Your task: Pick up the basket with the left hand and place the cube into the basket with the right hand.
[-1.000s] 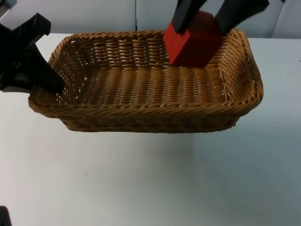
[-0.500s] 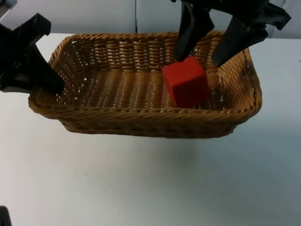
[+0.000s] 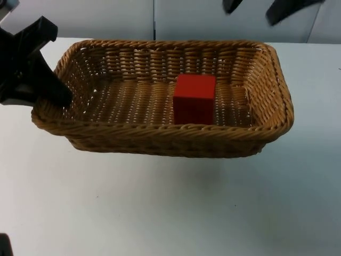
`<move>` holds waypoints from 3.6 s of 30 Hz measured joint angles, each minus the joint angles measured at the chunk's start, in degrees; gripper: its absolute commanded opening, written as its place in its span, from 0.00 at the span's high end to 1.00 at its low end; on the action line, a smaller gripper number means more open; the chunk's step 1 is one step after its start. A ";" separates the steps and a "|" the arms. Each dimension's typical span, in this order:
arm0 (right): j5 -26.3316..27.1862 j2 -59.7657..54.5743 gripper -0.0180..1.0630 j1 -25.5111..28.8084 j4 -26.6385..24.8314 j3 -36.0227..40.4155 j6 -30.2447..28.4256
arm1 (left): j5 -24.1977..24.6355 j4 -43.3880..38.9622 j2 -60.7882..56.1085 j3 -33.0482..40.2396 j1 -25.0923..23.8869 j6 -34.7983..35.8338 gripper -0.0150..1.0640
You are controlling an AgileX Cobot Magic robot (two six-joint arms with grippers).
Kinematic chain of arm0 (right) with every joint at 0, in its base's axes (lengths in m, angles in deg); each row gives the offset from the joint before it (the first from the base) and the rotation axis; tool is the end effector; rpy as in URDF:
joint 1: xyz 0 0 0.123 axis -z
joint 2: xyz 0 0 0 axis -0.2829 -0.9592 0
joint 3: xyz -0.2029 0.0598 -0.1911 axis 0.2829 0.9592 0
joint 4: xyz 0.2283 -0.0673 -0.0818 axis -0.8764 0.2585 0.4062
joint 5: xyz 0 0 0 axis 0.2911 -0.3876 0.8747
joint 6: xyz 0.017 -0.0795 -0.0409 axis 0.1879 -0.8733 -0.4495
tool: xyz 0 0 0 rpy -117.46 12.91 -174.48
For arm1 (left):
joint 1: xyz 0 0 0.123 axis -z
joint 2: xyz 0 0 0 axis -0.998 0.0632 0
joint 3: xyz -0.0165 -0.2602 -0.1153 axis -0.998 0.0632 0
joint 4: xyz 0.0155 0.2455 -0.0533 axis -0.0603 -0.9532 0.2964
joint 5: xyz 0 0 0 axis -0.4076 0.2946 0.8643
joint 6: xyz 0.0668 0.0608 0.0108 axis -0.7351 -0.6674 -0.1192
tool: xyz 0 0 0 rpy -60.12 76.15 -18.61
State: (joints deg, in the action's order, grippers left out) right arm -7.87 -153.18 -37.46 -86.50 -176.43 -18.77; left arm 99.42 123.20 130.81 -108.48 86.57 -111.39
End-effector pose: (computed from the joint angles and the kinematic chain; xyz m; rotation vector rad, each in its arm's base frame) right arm 0.3610 0.1588 0.3284 -0.2437 2.7052 0.4627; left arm 0.3124 -0.0600 0.1874 -0.0118 2.6956 -1.0188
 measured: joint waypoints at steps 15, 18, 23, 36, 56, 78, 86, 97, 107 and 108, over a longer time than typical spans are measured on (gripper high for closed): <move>-6.85 0.91 0.98 15.00 6.27 -8.31 -1.59 | 0.00 0.00 0.00 0.00 0.00 0.00 0.99; -7.08 0.91 0.98 15.00 6.27 -8.31 -2.39 | 0.00 0.00 0.00 0.00 0.00 0.00 0.99; -7.08 0.91 0.98 15.00 6.27 -8.31 -2.91 | 0.00 0.00 0.00 0.00 0.00 -0.05 0.99; -7.08 0.91 0.98 15.00 5.94 -8.31 -3.81 | -1.59 11.93 3.67 0.00 0.00 -7.21 0.99; -7.19 0.91 0.98 15.00 5.84 -8.31 -3.91 | -15.73 16.99 13.72 -0.89 4.20 -11.58 0.99; -7.07 0.91 0.98 15.00 5.64 -8.31 -4.02 | -19.02 12.01 15.18 -4.26 6.99 -11.78 0.48; -7.07 0.91 0.98 15.00 5.88 -8.31 -4.02 | -14.07 9.99 15.18 -7.31 6.99 -11.78 0.35; -7.30 0.91 0.98 15.00 9.80 -14.16 -3.19 | -9.42 -11.93 6.14 -20.93 6.67 5.41 0.39; -7.31 0.91 0.98 15.00 10.12 -18.50 -3.02 | -6.57 -25.87 4.43 -21.85 6.65 13.70 0.54; -7.31 0.91 0.98 15.00 10.23 -19.37 -3.02 | -6.43 -27.31 3.58 -22.25 6.65 14.24 0.62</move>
State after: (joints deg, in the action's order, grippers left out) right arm -15.19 -152.27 -22.45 -76.27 -195.79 -21.79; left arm 92.99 95.89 134.38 -130.73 93.21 -97.15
